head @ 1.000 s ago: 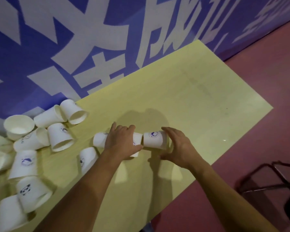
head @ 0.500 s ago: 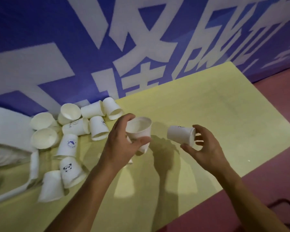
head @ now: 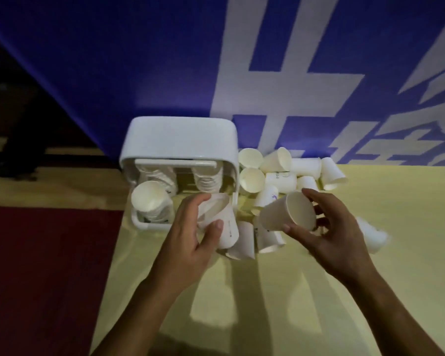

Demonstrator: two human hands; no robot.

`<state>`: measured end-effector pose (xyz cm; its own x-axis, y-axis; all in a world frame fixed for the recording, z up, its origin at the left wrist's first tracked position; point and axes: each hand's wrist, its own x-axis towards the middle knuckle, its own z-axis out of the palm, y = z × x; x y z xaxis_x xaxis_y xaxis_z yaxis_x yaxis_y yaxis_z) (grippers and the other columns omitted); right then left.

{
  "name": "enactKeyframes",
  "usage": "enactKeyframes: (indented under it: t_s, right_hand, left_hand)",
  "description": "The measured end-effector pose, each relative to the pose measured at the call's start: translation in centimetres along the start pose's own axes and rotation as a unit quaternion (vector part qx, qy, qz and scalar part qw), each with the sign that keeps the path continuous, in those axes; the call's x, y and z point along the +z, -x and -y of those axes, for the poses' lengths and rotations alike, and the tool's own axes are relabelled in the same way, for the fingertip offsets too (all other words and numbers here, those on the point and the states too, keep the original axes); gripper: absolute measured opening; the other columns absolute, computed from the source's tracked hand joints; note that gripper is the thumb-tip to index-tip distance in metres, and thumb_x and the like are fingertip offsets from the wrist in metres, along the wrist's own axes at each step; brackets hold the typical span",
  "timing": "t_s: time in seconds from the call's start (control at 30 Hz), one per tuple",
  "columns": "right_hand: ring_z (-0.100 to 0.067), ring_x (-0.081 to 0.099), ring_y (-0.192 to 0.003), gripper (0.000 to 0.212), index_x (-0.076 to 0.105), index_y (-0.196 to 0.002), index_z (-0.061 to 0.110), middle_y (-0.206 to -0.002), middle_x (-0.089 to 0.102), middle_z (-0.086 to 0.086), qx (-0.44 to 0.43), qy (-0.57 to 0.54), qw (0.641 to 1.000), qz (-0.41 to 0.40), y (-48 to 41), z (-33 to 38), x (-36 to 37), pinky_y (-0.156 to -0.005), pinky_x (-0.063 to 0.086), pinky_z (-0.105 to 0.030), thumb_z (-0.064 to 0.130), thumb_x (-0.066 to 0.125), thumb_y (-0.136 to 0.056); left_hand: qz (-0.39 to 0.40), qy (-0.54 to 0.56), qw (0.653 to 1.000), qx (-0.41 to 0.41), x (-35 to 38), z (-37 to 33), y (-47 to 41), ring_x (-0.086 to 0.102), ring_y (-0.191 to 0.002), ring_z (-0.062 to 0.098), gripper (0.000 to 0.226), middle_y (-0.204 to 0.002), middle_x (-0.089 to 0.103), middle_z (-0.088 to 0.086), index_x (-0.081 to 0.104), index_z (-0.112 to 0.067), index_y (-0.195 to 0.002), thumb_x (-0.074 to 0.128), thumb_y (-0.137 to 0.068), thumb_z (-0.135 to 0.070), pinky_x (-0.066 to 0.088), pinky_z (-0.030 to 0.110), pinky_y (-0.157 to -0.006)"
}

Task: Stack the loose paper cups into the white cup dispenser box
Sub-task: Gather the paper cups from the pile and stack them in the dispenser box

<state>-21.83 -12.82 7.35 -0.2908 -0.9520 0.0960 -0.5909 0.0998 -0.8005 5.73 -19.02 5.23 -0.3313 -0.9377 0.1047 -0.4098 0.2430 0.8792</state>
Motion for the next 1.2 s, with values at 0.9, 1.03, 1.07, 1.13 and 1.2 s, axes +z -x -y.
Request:
enactKeyframes:
  t_s: [0.9,1.03,1.07,1.13,1.2]
  right_hand:
    - [-0.003,0.059,-0.103,0.078,0.062,-0.133,0.03,-0.12,0.06,0.02,0.057,0.015,0.998,0.016,0.3,-0.3,7.0,-0.07,0.053,-0.022,0.064,0.079,-0.065]
    - [-0.004,0.059,-0.105,0.077,0.062,-0.132,0.029,-0.121,0.061,0.018,0.049,0.006,0.999,0.016,0.4,-0.6,7.3,-0.072,0.053,-0.025,0.063,0.08,-0.065]
    - [-0.001,0.058,-0.107,0.076,0.062,-0.132,0.029,-0.122,0.06,0.019,0.042,0.005,0.999,0.017,0.3,-0.4,7.4,-0.073,0.052,-0.022,0.062,0.08,-0.066]
    - [0.003,0.056,-0.11,0.075,0.061,-0.133,0.03,-0.122,0.059,0.02,0.025,0.001,1.0,0.018,0.0,0.2,7.7,-0.074,0.048,-0.014,0.062,0.08,-0.068]
    - [0.004,0.054,-0.112,0.075,0.06,-0.134,0.027,-0.122,0.058,0.018,0.006,-0.007,1.0,0.02,-0.8,1.3,8.5,-0.077,0.048,-0.012,0.06,0.081,-0.07]
  left_hand:
    - [0.043,-0.122,0.984,-0.119,2.6,8.7,-4.9,0.055,-0.122,0.017,0.072,-0.138,0.057,-0.007,0.053,-0.029,-0.14,0.086,-0.077,-0.035,0.05,0.037,-0.096]
    - [0.062,-0.108,0.984,-0.127,2.5,9.0,-4.7,0.055,-0.123,0.016,0.072,-0.138,0.057,-0.008,0.052,-0.029,-0.14,0.086,-0.077,-0.039,0.052,0.042,-0.097]
    - [0.063,-0.107,0.984,-0.125,2.5,9.0,-4.7,0.054,-0.123,0.016,0.073,-0.138,0.057,-0.009,0.052,-0.03,-0.14,0.086,-0.076,-0.04,0.052,0.041,-0.097]
    - [0.062,-0.104,0.985,-0.123,2.3,8.9,-4.8,0.051,-0.124,0.012,0.079,-0.14,0.053,-0.013,0.05,-0.031,-0.143,0.088,-0.075,-0.04,0.047,0.033,-0.098]
    - [0.058,-0.096,0.984,-0.139,1.9,8.7,-4.8,0.05,-0.124,0.01,0.083,-0.141,0.05,-0.011,0.046,-0.031,-0.148,0.089,-0.077,-0.036,0.043,0.03,-0.099]
